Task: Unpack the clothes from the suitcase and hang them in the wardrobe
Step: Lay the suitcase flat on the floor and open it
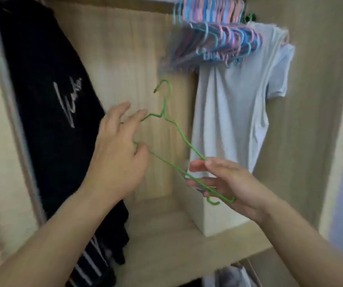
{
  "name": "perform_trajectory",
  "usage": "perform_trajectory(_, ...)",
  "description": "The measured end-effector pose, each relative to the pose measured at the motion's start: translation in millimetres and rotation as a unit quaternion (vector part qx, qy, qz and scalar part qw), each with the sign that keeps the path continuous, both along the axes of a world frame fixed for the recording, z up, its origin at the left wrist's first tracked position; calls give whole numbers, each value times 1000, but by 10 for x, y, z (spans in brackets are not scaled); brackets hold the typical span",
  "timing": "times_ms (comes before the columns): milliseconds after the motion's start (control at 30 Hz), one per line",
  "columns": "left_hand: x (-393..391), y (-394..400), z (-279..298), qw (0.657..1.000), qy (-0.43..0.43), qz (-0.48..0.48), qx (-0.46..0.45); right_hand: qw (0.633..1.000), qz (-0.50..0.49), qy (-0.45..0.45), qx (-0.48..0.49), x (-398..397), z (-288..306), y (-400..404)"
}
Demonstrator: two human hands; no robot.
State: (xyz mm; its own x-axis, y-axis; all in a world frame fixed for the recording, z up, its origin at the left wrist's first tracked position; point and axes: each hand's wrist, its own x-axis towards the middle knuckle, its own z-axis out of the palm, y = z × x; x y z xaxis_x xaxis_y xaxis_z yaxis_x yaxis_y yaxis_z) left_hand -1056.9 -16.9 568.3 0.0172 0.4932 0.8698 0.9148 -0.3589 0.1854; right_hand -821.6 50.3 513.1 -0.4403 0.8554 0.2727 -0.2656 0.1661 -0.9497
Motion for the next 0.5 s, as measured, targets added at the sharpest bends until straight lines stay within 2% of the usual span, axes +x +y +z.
perform_trajectory(33, 228, 105, -297, 997, -39, -62, -40, 1000, -4, -20, -19, 299, -286, -94)
perform_trajectory(100, 676, 314, -929, 984, -80, -118, -103, 996, -9, -59, -72, 988, -841, -347)
perform_trajectory(200, 1377, 533, -1818, 967, -62, -114, -218, 984, -18, -81, -159, 2187, -1597, -896)
perform_trajectory(267, 1891, 555, -2383, 937, -16, -144, -318, 973, -35, -76, -217, 2984, -2032, -1405)
perform_trajectory(333, 2464, 489, -2918, 884, 53, -208, -415, 959, -59, -54, -271, 3722, -2401, -2000)
perform_trajectory(400, 3069, 354, -3320, 807, 108, -242, -528, 942, -97, -15, -321, 4403, -2776, -2644)
perform_trajectory(433, 3370, 287, -3511, 774, 134, -251, -566, 933, -116, 6, -340, 4729, -2981, -2980)
perform_trajectory(500, 3994, 137, -3862, 728, 164, -285, -601, 909, -163, 34, -381, 5350, -3403, -3621)
